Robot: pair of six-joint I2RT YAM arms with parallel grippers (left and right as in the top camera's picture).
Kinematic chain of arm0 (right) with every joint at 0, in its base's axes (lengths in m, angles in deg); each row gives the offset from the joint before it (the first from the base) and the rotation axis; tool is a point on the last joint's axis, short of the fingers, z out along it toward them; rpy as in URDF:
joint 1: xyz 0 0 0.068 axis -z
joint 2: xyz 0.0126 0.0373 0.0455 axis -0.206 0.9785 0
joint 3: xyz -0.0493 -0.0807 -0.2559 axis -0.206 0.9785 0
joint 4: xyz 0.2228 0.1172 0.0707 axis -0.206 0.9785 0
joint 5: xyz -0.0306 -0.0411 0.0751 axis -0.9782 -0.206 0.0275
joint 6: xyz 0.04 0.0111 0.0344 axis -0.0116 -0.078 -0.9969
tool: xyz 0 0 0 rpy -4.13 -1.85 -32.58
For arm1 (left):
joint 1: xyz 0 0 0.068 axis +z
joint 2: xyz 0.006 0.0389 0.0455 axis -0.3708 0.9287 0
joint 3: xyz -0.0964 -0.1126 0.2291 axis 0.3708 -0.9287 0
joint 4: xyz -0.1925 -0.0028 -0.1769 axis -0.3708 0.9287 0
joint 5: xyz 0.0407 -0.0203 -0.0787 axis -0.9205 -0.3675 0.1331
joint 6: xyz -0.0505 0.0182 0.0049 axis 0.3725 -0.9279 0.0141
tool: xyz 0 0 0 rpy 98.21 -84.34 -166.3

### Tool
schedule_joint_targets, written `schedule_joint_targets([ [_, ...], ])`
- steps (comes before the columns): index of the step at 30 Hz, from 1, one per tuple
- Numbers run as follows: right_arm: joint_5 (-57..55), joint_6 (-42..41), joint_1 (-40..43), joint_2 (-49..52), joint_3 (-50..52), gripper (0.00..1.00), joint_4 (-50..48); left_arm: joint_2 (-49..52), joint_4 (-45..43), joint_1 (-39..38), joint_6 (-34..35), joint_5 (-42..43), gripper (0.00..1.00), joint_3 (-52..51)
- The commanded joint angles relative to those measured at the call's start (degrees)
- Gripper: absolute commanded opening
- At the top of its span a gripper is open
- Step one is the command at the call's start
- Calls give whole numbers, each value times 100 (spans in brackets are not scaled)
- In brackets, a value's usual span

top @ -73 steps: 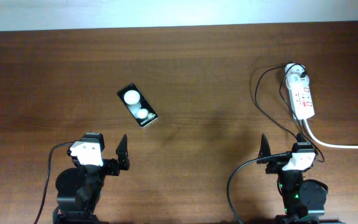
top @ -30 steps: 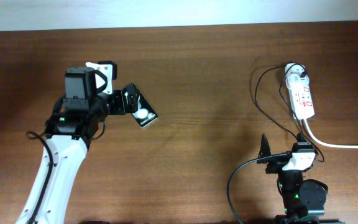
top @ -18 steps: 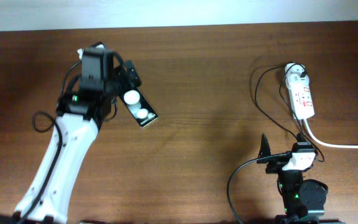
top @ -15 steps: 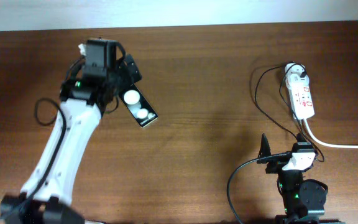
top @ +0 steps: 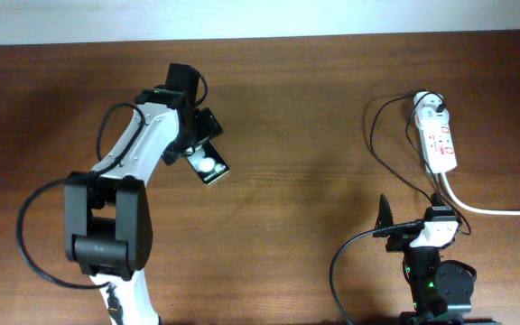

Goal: Plug charger to phone and switch on socket
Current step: 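Move the left gripper over the black phone and lower onto it, then close the left gripper on the phone's long edges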

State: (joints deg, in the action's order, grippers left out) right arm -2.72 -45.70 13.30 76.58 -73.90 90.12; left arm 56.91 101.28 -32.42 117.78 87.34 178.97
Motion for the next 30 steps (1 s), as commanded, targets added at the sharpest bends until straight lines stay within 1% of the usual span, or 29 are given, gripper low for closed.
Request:
schedule_joint_targets([
  [1,-11,-2,-37,-44,31,99,28,221,-98,-7,52,59,99,122],
  [3,-11,-2,-37,-44,31,99,28,328,-98,-7,59,63,99,109],
  [5,-11,-2,-37,-44,31,99,28,474,-98,-7,210,92,99,109],
  [7,-13,-2,-37,-44,31,99,28,610,-129,-7,299,251,99,107],
  [14,-11,-2,-37,-44,31,99,28,933,-164,-7,313,256,100,107],
  [16,-13,-2,-37,-44,31,99,28,933,-164,-7,313,254,97,107],
  [18,-11,-2,-37,-44,31,99,28,933,-153,-9,310,254,92,107],
  [23,-11,-2,-37,-44,31,99,28,955,-168,-37,308,184,88,-46],
  [25,-13,-2,-37,-44,31,99,28,955,-210,-90,308,188,89,-199],
  [27,-11,-2,-37,-44,31,99,28,955,-227,-175,306,186,95,-258],
  [28,-13,-2,-37,-44,31,99,28,957,-227,-216,306,162,94,-275],
  [30,-11,-2,-37,-44,31,99,28,957,-227,-321,306,-24,88,-341],
])
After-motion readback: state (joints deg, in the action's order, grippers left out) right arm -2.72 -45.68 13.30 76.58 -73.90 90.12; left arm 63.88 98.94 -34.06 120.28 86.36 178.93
